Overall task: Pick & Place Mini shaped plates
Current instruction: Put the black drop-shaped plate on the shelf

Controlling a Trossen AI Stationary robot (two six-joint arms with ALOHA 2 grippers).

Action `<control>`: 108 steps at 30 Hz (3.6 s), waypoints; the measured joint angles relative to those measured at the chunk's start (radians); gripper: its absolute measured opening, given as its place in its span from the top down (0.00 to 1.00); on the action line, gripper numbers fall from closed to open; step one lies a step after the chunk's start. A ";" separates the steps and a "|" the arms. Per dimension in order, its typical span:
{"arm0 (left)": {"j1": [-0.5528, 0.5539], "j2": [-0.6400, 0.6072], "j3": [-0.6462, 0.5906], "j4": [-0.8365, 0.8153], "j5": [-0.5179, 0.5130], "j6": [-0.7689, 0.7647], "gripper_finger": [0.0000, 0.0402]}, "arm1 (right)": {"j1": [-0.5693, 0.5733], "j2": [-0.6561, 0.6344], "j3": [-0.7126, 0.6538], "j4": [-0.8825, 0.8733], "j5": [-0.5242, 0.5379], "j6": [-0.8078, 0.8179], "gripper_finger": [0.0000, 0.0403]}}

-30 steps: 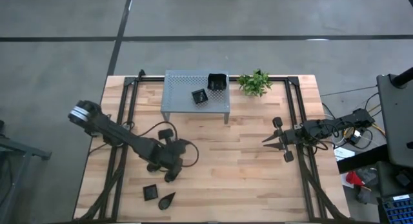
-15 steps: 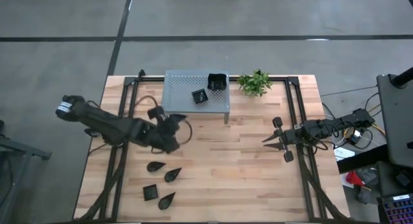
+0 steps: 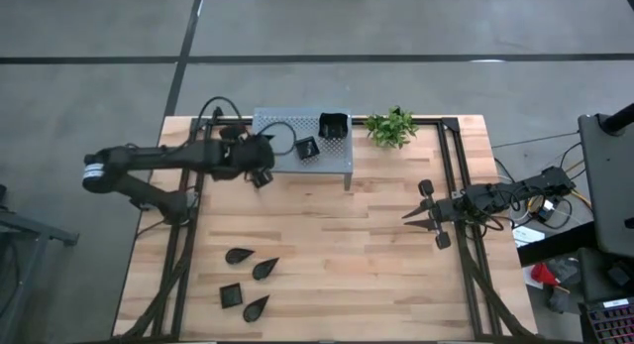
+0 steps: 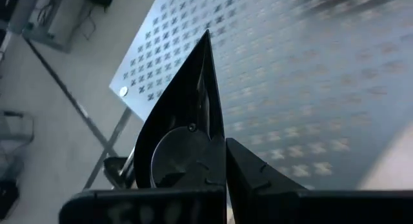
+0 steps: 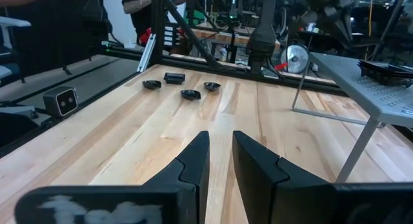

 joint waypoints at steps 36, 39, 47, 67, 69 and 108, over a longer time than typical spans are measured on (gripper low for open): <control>0.098 0.030 -0.029 0.209 0.253 0.130 1.00 | 0.000 0.000 0.000 0.000 0.000 0.000 0.84; 0.105 0.033 -0.031 0.206 0.253 0.119 1.00 | 0.000 0.000 0.000 0.000 0.000 0.000 0.84; 0.106 0.033 -0.031 0.196 0.281 0.101 0.96 | 0.000 0.000 0.000 0.000 0.000 0.000 0.84; -0.041 -0.040 0.003 0.060 0.561 -0.168 0.72 | 0.000 0.000 0.000 0.000 0.000 0.000 0.84; -0.087 -0.051 0.002 0.061 0.562 -0.203 0.72 | 0.000 0.000 0.000 0.000 0.000 0.000 0.84; -0.291 0.359 -0.174 0.429 0.225 -0.174 0.72 | 0.000 0.000 0.000 0.000 0.000 0.000 0.84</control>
